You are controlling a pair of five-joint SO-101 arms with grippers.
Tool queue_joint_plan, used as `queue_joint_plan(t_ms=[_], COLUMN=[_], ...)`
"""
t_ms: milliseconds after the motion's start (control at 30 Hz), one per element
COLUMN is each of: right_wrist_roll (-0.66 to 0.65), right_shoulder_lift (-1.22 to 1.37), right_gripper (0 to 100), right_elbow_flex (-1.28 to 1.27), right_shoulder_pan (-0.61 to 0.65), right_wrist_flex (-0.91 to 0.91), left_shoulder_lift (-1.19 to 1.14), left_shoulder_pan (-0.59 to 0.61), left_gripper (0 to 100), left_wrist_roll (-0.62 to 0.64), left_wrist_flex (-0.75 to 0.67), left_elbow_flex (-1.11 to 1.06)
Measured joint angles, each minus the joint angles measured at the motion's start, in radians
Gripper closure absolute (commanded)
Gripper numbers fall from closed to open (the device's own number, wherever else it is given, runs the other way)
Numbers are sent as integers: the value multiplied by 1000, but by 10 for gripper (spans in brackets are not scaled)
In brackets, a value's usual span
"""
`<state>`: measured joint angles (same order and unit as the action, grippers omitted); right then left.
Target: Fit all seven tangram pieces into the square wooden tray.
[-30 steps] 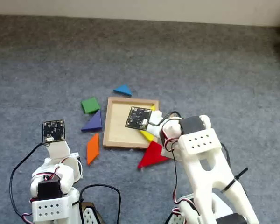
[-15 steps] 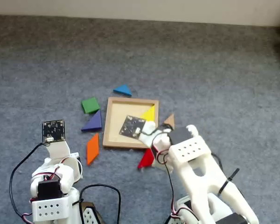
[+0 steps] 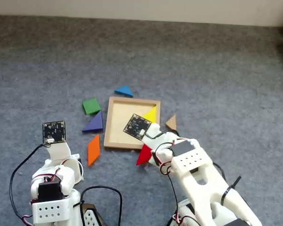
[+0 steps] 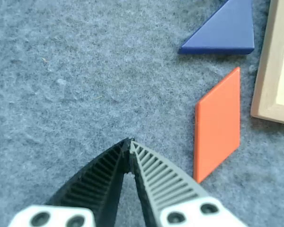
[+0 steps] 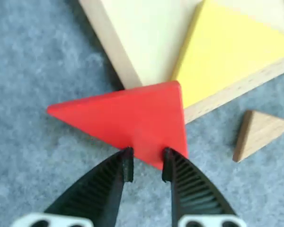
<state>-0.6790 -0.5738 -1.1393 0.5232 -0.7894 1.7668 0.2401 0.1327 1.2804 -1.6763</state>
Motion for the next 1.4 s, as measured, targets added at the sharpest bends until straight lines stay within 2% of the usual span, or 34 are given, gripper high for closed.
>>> queue_joint_plan(t_ms=[300,700,900,1133,1400], right_wrist_roll=[110,189,239,308,342], right_shoulder_lift=[3,6,152,339,282], right_gripper=[897,897,899,899,899], right_elbow_flex=[-2,-3,97,276,307], right_shoulder_pan=[77,112,124,98,66], right_wrist_flex=[86,157,166,140,38], left_shoulder_lift=[0,0,0,0,0], left_shoulder_pan=[0,0,0,0,0], left_gripper=[994,994,994,994,994], left_wrist_roll=[0,0,0,0,0], left_wrist_flex=[0,0,0,0,0], left_elbow_flex=[0,0,0,0,0])
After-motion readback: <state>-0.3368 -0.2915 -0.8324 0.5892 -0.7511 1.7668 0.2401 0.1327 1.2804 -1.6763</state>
